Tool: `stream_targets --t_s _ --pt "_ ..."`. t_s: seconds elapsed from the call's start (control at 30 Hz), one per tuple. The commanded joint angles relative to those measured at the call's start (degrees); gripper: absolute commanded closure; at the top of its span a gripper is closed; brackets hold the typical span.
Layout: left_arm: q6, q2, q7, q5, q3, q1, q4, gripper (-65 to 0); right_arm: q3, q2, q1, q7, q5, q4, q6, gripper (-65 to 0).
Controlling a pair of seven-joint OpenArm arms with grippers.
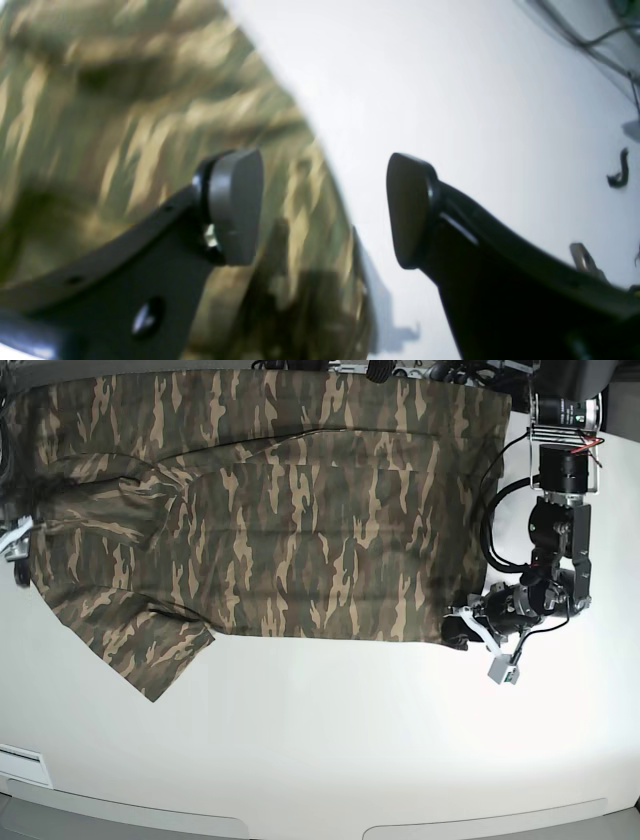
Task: Fold the T-shirt properly
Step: 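Grasp the hem corners with both grippers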
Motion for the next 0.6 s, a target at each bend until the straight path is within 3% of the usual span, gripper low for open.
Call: stream_targets --t_s 0.0,0.07,0.23,0.57 --pt "1.1 -0.5 2.3 3.2 0.2 -0.1 -0.1 0.0 0.5 1.3 2.6 1.8 0.0 -1.3 -0.4 -40.7" --pt "1.1 -0.5 2.3 3.2 0.2 -0.1 -0.1 0.0 0.0 1.3 7.4 1.9 1.2 -6.5 -0.3 -40.7" --pt "1.1 -0.5 2.3 3.2 0.2 -0.1 -0.1 0.0 -3.5 1.3 20.7 0.6 6.1 -25.1 3.3 -40.7" --pt "1.1 -0.5 2.3 3.2 0.2 -0.1 -0.1 0.0 -13.5 1.3 44.6 -0.1 5.8 -63.4 6.8 -40.7"
